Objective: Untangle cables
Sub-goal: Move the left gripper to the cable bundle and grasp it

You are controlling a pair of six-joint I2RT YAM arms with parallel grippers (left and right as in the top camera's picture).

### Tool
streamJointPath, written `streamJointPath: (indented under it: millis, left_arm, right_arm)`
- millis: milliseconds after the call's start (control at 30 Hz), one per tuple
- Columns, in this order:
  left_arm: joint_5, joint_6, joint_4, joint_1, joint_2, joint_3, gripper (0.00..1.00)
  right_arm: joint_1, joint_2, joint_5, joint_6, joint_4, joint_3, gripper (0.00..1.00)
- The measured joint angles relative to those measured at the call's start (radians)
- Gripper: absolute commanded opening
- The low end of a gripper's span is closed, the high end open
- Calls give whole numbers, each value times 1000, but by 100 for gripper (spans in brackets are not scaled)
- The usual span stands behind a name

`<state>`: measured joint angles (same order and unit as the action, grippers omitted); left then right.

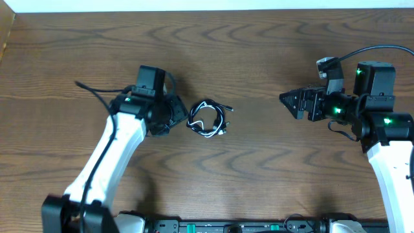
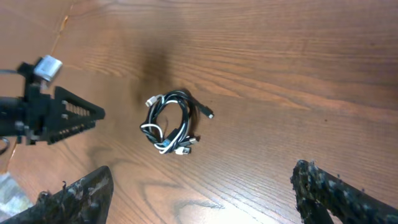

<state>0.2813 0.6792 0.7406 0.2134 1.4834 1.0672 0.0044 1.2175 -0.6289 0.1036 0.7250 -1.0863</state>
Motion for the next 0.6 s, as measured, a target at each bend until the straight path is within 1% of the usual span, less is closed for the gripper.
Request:
streamJointPath:
  millis: [167, 233, 600]
  left_arm:
    - [-23, 79, -27, 6, 102, -1, 45]
    - [-22, 96, -38, 13, 133, -1, 42]
    - [-26, 197, -76, 72, 253, -1, 41]
  right_arm:
    - [0, 0, 17, 16, 0, 0, 88]
    - [0, 0, 20, 19, 0, 0, 88]
    - [0, 0, 32, 23, 12, 0, 89]
